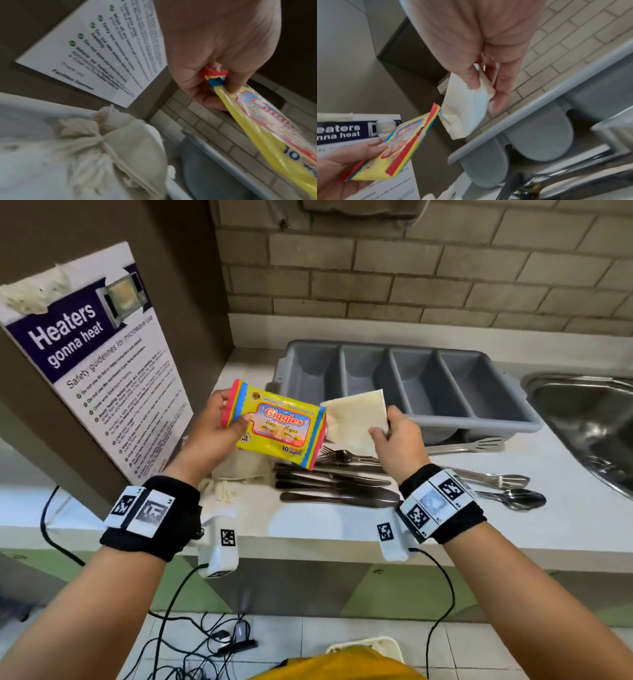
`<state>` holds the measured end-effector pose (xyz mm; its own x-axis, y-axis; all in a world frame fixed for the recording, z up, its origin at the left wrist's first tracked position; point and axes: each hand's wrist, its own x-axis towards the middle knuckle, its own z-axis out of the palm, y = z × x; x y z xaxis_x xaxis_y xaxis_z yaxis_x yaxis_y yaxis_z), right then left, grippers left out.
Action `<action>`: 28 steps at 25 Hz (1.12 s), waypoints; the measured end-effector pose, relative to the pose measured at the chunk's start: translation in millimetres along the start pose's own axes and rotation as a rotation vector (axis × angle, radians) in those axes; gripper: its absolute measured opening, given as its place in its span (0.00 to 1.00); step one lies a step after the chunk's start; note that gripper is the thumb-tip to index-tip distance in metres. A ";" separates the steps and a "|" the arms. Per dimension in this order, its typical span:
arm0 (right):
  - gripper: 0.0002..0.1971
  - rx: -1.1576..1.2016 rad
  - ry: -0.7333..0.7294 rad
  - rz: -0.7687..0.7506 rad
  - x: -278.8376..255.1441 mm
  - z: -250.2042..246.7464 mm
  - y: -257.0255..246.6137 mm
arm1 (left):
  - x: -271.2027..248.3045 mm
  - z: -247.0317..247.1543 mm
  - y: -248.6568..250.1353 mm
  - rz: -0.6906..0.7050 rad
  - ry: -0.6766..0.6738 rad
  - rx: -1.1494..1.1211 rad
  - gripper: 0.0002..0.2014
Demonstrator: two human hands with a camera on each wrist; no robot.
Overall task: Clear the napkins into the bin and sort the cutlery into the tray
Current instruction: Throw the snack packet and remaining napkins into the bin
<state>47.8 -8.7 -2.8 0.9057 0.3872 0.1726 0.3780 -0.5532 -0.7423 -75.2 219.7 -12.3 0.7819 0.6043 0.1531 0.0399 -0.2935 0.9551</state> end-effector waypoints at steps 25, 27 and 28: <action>0.22 0.254 -0.130 0.568 -308.9 -31.6 366.9 | -309.3 227.1 -175.9 -0.548 -0.417 0.450 0.15; 0.28 0.193 -0.221 0.656 -317.4 4.9 395.3 | -315.3 236.6 -226.3 -0.627 -0.449 0.493 0.17; 0.30 0.172 -0.259 0.673 -318.9 23.3 408.6 | -318.2 242.9 -251.1 -0.658 -0.456 0.515 0.17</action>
<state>-91.1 -341.1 -376.2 0.8484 0.1789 -0.4982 -0.2975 -0.6173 -0.7283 -183.0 -78.8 -362.4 0.6682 0.4494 -0.5929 0.7426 -0.3538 0.5687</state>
